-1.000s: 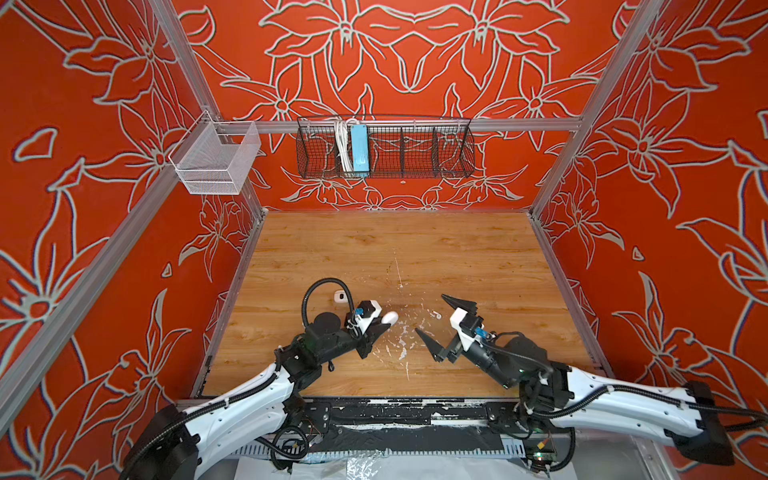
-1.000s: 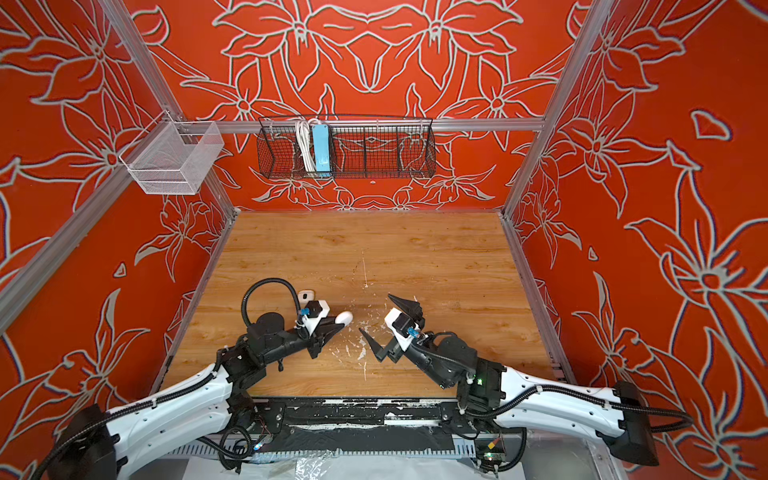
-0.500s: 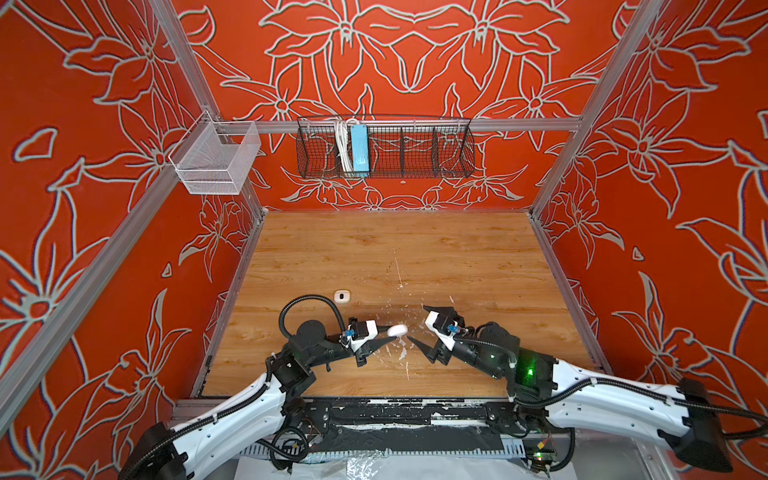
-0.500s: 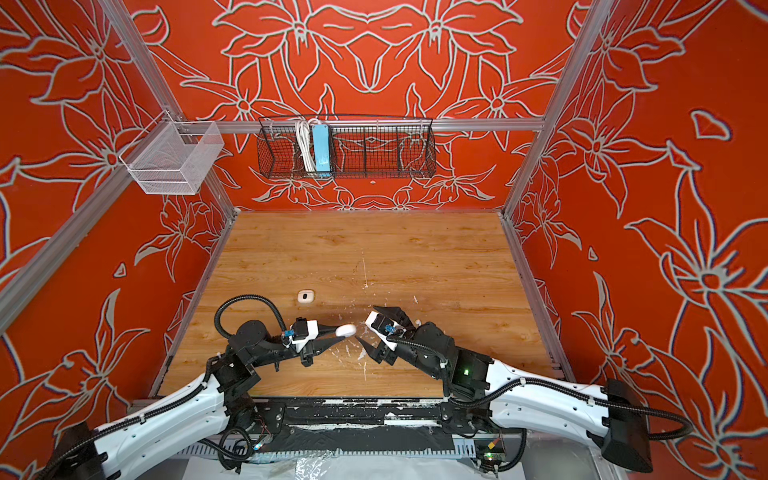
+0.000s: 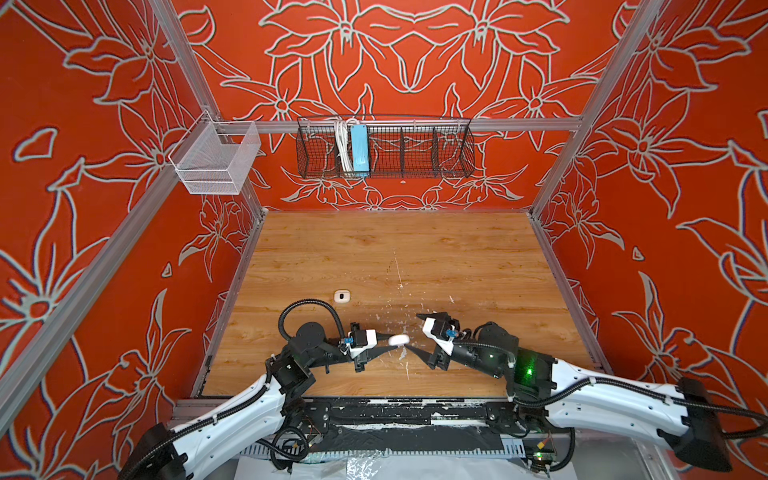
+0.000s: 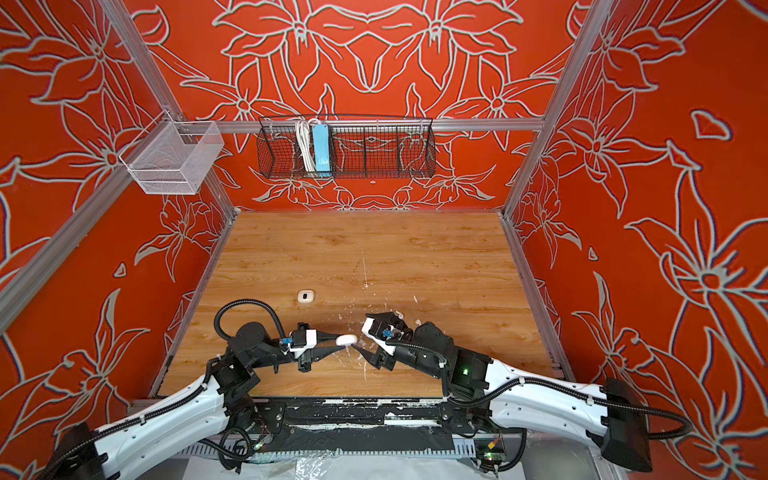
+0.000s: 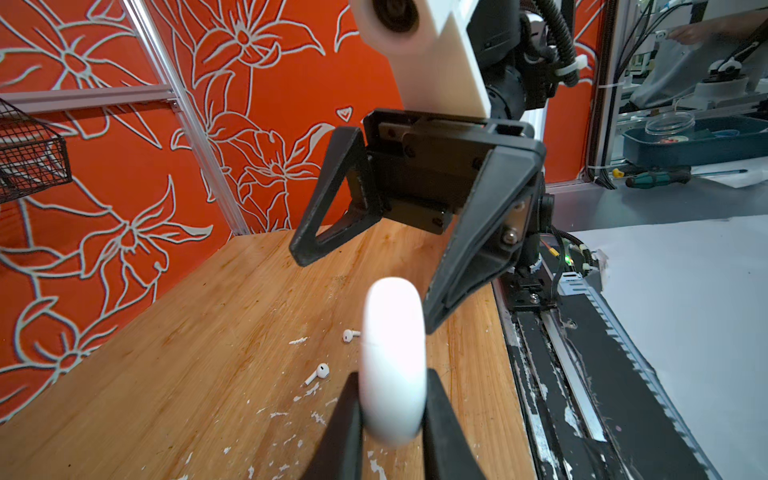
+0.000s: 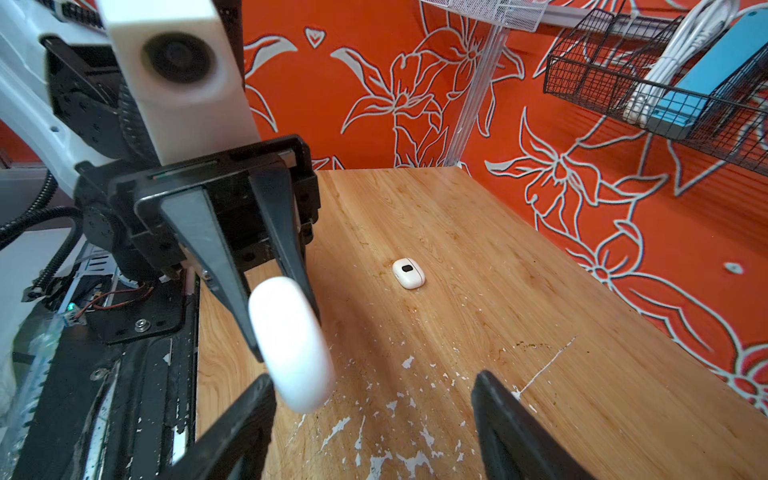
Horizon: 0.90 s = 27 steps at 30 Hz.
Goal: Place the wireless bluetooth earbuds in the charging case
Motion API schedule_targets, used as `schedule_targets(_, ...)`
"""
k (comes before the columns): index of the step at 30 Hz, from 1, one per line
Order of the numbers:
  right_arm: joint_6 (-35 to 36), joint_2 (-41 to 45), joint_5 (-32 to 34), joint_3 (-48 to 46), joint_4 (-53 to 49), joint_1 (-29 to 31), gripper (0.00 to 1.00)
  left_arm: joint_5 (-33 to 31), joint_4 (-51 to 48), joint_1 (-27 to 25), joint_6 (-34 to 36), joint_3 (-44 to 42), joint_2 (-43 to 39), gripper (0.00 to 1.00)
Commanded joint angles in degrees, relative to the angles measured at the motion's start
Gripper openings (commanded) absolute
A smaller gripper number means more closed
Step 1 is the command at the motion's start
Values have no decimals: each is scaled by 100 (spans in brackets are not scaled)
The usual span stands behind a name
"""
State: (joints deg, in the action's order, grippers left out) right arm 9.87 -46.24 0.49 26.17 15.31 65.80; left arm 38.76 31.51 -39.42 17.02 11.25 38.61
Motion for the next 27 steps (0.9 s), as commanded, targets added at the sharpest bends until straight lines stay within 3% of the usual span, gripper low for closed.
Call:
schedule_targets(1,25,-51,-107,151,173,-18,76,263,-77,-56,189,175,32,0)
schedule_targets(7,-34,-45,-63,166,200,-15,74,361,-179,-66,258,237,88,0)
schedule_targets(17,-101,169,783,-7,442,-15,66,500,-397,-118,389,352,162,0)
schedule_targets(27,-188,331,802,-77,421,-22,66,665,-403,-154,440,363,176,0)
